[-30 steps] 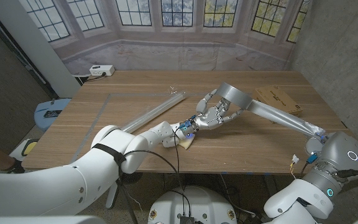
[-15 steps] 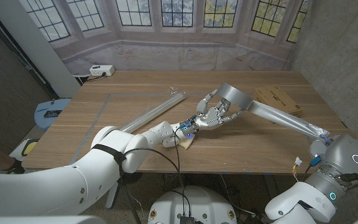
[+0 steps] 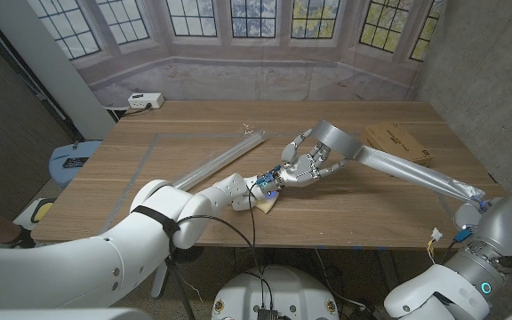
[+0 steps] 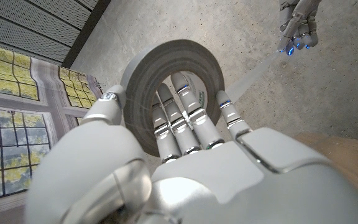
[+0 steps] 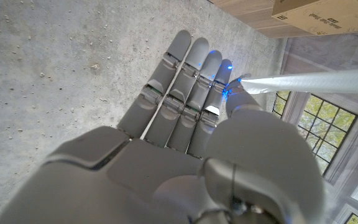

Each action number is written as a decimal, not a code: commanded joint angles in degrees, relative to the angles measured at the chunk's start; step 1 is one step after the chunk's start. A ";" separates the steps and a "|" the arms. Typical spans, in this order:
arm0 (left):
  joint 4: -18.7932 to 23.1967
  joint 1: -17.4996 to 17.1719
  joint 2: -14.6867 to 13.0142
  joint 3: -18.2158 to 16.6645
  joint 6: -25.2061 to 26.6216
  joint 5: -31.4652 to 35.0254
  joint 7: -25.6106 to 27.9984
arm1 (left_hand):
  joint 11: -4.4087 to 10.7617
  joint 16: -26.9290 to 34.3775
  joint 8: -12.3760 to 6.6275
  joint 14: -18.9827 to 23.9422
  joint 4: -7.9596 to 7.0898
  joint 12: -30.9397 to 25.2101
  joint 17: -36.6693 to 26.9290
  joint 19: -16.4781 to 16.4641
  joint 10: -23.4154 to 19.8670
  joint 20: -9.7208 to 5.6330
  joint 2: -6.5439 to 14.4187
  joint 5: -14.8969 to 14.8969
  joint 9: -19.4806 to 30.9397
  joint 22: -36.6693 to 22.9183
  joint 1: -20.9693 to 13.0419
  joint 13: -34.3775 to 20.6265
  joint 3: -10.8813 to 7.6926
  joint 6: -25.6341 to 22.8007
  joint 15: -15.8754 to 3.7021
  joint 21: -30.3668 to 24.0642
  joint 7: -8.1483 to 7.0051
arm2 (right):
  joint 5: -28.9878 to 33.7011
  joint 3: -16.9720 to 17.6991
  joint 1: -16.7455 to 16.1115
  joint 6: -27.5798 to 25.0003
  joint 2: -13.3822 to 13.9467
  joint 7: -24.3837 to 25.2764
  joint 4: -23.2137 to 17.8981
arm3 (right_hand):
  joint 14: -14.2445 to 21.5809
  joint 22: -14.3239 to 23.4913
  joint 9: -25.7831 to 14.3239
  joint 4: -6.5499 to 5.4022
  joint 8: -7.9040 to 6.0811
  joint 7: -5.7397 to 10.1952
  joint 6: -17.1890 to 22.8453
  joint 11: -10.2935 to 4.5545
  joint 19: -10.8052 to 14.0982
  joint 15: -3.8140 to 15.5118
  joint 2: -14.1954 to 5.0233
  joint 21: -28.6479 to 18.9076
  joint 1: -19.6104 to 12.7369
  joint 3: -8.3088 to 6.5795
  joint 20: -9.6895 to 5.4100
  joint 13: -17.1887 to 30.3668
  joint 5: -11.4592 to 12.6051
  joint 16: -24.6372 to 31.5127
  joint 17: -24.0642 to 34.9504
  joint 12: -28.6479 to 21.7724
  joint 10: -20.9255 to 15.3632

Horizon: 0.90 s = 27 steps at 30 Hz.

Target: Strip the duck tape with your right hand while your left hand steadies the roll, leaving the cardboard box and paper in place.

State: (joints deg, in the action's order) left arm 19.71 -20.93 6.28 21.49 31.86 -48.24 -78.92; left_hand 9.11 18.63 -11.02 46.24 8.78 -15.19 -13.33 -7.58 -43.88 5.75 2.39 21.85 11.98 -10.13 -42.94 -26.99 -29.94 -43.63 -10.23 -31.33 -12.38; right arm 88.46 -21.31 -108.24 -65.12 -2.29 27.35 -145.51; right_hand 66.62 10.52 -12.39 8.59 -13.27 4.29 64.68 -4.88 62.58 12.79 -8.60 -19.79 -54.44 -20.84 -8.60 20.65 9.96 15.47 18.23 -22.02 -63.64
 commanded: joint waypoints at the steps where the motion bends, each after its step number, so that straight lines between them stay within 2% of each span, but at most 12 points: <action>1: 0.06 0.34 -0.77 4.73 -0.58 -4.78 -0.03 | 0.15 -0.04 -0.07 -0.21 -0.12 0.09 -0.16 -0.60 0.04 0.20 6.05 0.39 -0.01 0.00 -5.55 -0.10 -0.45 0.13 0.01 0.27 -0.32 | -1.36 0.80 -0.69 -1.18 0.26 1.99 -0.64 | 0.07 0.18 -0.13 -0.10 0.09 -0.18 0.29 0.15 -0.13 0.43 -0.11 -0.13 -0.82 0.01 0.02 0.21 0.37 -0.23 0.08 0.06 -0.48; 14: 0.17 0.44 -1.37 7.64 -0.81 -8.19 -0.03 | 0.10 -0.41 -0.15 -0.59 -0.07 0.23 0.01 -0.69 0.22 0.23 6.00 0.36 -0.01 -0.01 -5.25 -0.11 -0.69 0.20 0.10 0.56 -0.35 | -1.87 1.52 -1.16 -2.36 0.48 2.72 -1.09 | 0.13 0.18 -0.14 -0.15 0.09 -0.29 0.40 0.06 -0.12 0.44 -0.12 -0.15 -0.88 0.10 0.02 0.33 0.37 -0.33 0.18 0.18 -0.50; 27: 0.14 0.67 -2.03 8.54 -1.04 -9.41 -0.03 | 0.03 -0.73 -0.25 -0.98 -0.02 0.26 0.14 -0.69 0.13 0.23 5.96 0.30 -0.01 -0.03 -4.96 -0.12 -0.87 0.14 0.13 0.88 -0.36 | -1.03 1.02 -0.07 -2.43 0.76 1.83 -0.55 | 0.08 0.18 -0.16 -0.20 0.17 -0.17 0.30 0.31 -0.18 0.34 -0.13 -0.14 -0.93 0.19 0.05 0.38 0.36 -0.51 0.21 0.30 -0.63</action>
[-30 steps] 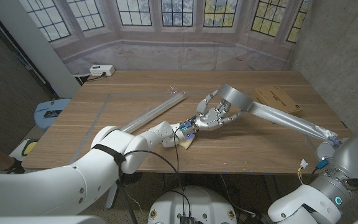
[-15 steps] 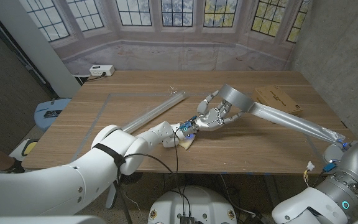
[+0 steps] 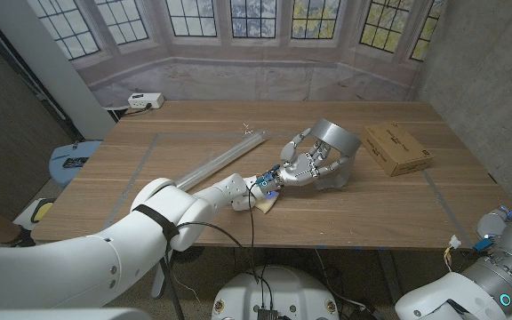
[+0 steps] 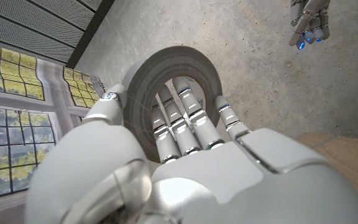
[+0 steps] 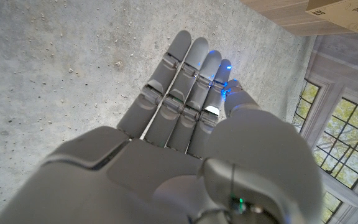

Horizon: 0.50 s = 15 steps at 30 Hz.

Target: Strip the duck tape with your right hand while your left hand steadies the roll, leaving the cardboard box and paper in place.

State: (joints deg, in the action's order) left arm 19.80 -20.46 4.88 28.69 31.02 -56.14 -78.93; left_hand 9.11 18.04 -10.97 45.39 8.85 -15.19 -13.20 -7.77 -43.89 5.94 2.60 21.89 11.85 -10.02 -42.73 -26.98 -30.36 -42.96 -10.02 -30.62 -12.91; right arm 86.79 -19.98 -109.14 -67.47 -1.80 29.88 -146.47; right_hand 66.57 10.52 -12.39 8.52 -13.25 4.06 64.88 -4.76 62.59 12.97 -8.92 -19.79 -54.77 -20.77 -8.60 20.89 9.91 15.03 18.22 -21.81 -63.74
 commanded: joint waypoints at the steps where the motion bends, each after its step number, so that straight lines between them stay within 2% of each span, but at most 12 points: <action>1: 0.03 0.24 -0.71 1.41 -0.30 -1.55 -0.02 | 0.01 -0.13 -0.31 -0.10 -0.06 0.27 0.01 -0.53 0.14 0.02 5.74 0.26 0.11 -0.14 -5.18 -0.13 -0.47 -0.55 -0.11 0.18 0.17 | 0.73 -0.38 0.95 -0.01 0.31 -0.76 0.45 | 0.16 0.18 -0.16 -0.14 0.14 0.06 0.16 0.25 -0.17 0.16 0.17 -0.14 -0.61 0.13 0.03 0.14 0.41 -0.06 0.24 0.07 -0.59; 7: 0.78 0.18 -1.62 2.72 -0.08 -3.25 -0.02 | 0.59 0.49 -0.37 0.22 0.75 0.25 -0.51 -0.68 -0.04 -0.02 5.85 0.07 0.13 -0.16 -6.14 -0.15 -0.45 -0.58 -0.43 0.39 0.18 | 1.69 -0.78 1.76 0.47 0.51 -1.85 0.91 | 0.24 0.18 -0.17 -0.16 0.13 0.07 0.21 0.06 -0.08 0.23 0.16 -0.18 -0.63 0.18 0.07 0.16 0.40 -0.10 0.23 0.16 -0.58; 15: 3.45 0.14 -4.96 10.58 0.13 -12.24 -0.02 | 0.65 0.59 -0.45 0.43 0.66 0.19 -0.54 -0.77 -0.26 -0.02 5.85 -0.01 0.14 -0.17 -6.12 -0.17 -0.46 -0.71 -0.45 0.51 0.19 | 1.97 -0.69 3.54 1.58 0.94 -3.94 1.96 | 0.21 0.17 -0.17 -0.21 0.15 0.03 0.20 -0.11 -0.10 0.20 0.13 -0.17 -0.62 0.24 0.10 0.14 0.38 -0.23 0.20 0.33 -0.48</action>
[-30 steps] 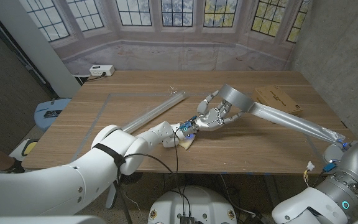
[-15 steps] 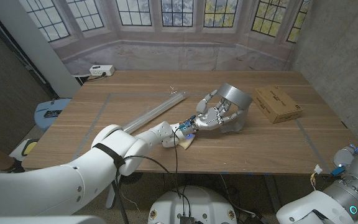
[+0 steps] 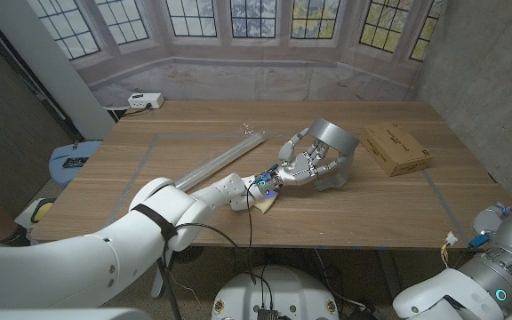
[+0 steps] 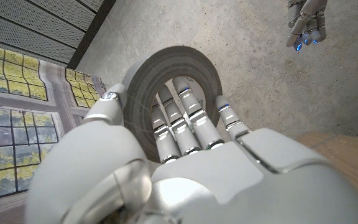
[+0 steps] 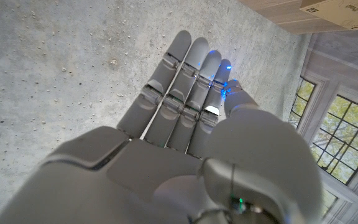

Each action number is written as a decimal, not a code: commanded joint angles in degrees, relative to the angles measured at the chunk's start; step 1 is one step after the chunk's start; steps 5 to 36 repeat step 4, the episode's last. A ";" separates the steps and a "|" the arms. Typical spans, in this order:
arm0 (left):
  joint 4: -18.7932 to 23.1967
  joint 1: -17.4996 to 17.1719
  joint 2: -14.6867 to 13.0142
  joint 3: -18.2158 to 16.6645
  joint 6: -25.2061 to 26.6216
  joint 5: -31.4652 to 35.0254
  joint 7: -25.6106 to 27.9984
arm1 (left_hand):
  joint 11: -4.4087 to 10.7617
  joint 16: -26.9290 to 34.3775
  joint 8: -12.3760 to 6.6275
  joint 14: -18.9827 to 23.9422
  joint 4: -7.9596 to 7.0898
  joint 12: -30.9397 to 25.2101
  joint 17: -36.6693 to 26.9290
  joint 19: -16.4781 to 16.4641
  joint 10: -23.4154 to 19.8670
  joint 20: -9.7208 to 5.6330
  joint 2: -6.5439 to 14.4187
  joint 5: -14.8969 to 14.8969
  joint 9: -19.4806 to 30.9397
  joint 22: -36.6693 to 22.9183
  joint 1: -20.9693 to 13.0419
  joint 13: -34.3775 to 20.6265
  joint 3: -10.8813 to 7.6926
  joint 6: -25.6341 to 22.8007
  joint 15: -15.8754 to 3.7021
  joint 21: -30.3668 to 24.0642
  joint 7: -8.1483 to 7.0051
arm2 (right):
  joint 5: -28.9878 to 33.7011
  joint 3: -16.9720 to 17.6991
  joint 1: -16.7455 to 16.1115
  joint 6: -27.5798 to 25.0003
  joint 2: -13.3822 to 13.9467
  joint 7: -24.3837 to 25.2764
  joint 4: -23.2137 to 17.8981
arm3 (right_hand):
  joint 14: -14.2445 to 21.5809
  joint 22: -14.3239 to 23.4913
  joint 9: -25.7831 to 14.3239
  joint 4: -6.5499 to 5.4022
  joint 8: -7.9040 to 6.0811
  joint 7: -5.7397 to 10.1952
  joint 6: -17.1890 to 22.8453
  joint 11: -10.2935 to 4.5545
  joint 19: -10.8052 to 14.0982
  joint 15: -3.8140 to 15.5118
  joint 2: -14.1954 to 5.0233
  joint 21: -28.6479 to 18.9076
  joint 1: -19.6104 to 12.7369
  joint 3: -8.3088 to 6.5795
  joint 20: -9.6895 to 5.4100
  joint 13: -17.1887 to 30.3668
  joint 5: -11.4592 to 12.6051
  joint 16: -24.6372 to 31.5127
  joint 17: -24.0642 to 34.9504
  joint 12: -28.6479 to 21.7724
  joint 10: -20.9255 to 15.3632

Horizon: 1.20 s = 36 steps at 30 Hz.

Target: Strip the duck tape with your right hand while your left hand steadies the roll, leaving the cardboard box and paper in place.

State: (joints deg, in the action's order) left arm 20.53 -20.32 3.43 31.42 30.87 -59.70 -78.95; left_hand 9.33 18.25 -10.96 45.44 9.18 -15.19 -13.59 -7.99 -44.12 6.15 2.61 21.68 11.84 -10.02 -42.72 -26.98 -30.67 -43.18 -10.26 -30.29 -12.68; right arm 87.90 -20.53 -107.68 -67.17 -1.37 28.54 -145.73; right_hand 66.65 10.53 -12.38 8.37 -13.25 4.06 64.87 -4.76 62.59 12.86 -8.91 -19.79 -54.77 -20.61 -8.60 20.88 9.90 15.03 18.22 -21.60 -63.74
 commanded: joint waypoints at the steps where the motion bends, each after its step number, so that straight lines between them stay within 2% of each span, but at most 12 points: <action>1: 2.66 0.17 -3.69 8.90 0.07 -9.73 0.00 | 0.47 0.40 -0.47 0.34 0.35 0.16 -0.20 -0.56 -0.11 -0.29 5.87 0.18 0.15 -0.17 -6.17 -0.18 -0.13 -0.52 -0.22 0.21 -0.05 | 0.93 -0.14 2.08 1.27 0.51 -2.71 1.23 | 0.18 0.17 -0.17 -0.05 0.14 0.00 0.24 -0.06 -0.11 0.30 0.13 -0.17 -0.62 0.09 0.12 0.15 0.38 -0.21 0.22 0.12 -0.53; 4: 3.54 0.30 -5.09 11.69 -0.23 -13.01 0.00 | 0.38 0.45 -0.49 0.47 0.31 0.22 -0.19 -0.58 0.01 -0.31 5.85 0.14 0.16 -0.17 -6.14 -0.19 -0.13 -0.55 -0.25 0.27 -0.05 | 1.37 0.20 3.65 1.88 0.98 -4.50 2.08 | 0.21 0.17 -0.17 -0.03 0.15 0.03 0.24 -0.08 -0.10 0.33 0.15 -0.18 -0.65 0.10 0.14 0.08 0.37 -0.20 0.26 0.19 -0.55; 36: 3.54 0.30 -5.09 11.69 -0.23 -13.01 0.00 | 0.38 0.45 -0.49 0.47 0.31 0.22 -0.19 -0.58 0.01 -0.31 5.85 0.14 0.16 -0.17 -6.14 -0.19 -0.13 -0.55 -0.25 0.27 -0.05 | 1.37 0.20 3.65 1.88 0.98 -4.50 2.08 | 0.21 0.17 -0.17 -0.03 0.15 0.03 0.24 -0.08 -0.10 0.33 0.15 -0.18 -0.65 0.10 0.14 0.08 0.37 -0.20 0.26 0.19 -0.55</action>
